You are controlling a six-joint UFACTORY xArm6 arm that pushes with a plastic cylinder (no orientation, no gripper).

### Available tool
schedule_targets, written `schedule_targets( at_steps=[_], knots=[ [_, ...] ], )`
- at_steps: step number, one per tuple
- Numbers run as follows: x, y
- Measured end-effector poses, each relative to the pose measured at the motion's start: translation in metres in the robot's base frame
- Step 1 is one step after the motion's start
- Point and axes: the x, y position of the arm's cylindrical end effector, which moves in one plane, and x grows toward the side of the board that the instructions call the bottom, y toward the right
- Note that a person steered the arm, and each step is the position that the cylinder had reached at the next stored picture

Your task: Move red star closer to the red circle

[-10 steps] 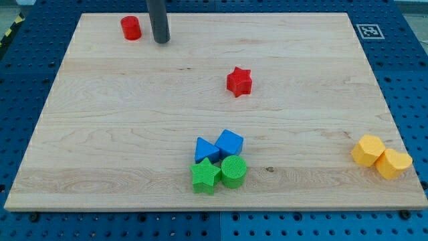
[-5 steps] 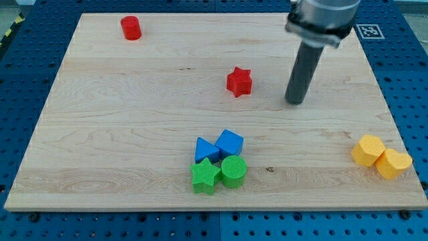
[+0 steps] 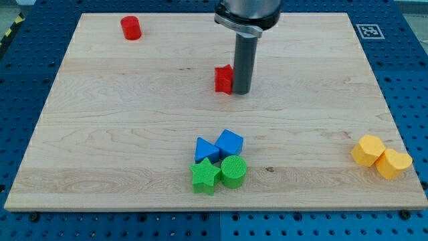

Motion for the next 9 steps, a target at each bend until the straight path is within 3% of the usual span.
schedule_targets(
  at_steps=[2,3,4,7,9],
  knots=[
    [-0.025,-0.026],
    [0.013,-0.043],
    [0.012,-0.065],
    [-0.035,-0.035],
    [-0.06,-0.071]
  ],
)
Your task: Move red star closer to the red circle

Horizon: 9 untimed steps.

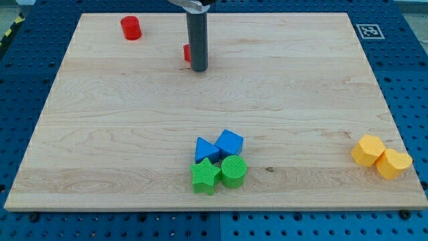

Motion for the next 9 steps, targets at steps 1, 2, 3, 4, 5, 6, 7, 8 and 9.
schedule_targets(
  at_steps=[1,2,3,4,5,6,7,8,9],
  knots=[
    [-0.002,0.027],
    [-0.009,0.029],
    [-0.01,-0.005],
    [-0.028,-0.029],
    [-0.03,-0.016],
    [-0.03,-0.017],
    [-0.042,-0.051],
    [-0.054,-0.056],
    [-0.053,-0.03]
  ],
)
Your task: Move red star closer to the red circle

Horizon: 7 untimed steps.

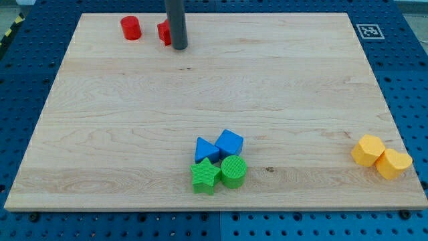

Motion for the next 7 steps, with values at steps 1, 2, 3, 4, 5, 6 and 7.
schedule_targets(
  at_steps=[1,2,3,4,5,6,7],
  knots=[
    [-0.023,0.017],
    [-0.018,-0.007],
    [-0.023,-0.022],
    [-0.012,-0.02],
    [0.008,-0.025],
    [-0.02,-0.028],
    [-0.023,-0.028]
  ],
)
